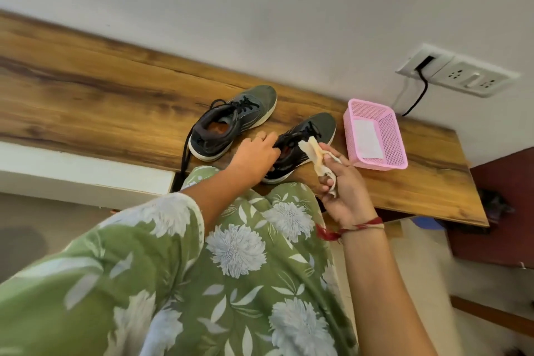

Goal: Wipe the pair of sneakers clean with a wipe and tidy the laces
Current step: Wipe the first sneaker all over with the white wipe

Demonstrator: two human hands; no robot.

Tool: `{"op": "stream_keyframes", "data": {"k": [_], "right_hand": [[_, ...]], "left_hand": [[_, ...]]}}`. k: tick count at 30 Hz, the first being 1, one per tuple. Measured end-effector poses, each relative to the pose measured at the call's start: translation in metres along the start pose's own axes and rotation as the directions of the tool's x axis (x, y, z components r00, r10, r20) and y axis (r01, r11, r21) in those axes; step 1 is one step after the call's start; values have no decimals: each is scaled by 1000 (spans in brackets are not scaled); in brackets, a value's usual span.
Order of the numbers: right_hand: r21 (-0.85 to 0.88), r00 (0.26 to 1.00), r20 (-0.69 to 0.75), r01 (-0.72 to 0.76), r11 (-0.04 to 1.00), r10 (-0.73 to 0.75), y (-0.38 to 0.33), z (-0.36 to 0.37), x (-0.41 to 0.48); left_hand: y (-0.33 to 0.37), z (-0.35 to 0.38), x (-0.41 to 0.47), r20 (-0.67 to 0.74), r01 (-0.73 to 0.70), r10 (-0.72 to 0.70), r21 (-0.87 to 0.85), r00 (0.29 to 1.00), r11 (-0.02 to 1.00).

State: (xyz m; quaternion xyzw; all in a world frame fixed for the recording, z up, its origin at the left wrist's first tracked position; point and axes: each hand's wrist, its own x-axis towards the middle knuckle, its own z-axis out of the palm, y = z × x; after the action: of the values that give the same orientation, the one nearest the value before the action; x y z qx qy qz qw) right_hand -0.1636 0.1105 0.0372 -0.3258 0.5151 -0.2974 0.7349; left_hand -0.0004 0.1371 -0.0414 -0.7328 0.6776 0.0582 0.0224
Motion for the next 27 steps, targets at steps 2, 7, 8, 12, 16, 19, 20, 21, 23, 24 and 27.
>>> {"op": "stream_keyframes", "data": {"k": [2,7,8,12,16,19,20,21,23,24,27], "right_hand": [[45,1000,7,-5,999,5,-3,-6,-13],[51,998,65,24,998,-27,-13,-2,-27],[59,996,74,40,997,-44,-15,-1,-28],[124,993,90,67,990,-78,-25,0,-35],[153,989,65,121,981,-132,-27,-7,-40],[127,978,47,196,972,-203,-32,-10,-41],[109,971,46,230,967,-236,-34,-10,-40],[81,960,43,273,959,-277,-35,-11,-38],[-42,925,23,380,924,-379,-37,-18,-33],[-121,901,8,432,894,-434,-38,-23,-32],[-316,830,-38,518,795,-556,-32,-37,-31]], "left_hand": [[2,-11,-4,-25,-7,6,-3,1000,1000],[-4,-52,-5,-82,-68,62,-66,995,996],[-5,-61,-5,-93,-69,59,-99,994,993],[-1,-93,-4,-151,-101,66,-235,986,967],[15,-116,-3,-110,-76,27,-471,994,879],[31,-118,-1,-88,-51,-5,-623,996,780],[35,-117,0,-82,-36,-23,-645,996,763],[39,-116,2,-74,-18,-40,-656,996,754],[44,-111,5,-48,30,-86,-679,995,734],[45,-110,6,-39,49,-106,-694,994,719],[47,-102,1,-26,67,-125,-725,992,685]]}}
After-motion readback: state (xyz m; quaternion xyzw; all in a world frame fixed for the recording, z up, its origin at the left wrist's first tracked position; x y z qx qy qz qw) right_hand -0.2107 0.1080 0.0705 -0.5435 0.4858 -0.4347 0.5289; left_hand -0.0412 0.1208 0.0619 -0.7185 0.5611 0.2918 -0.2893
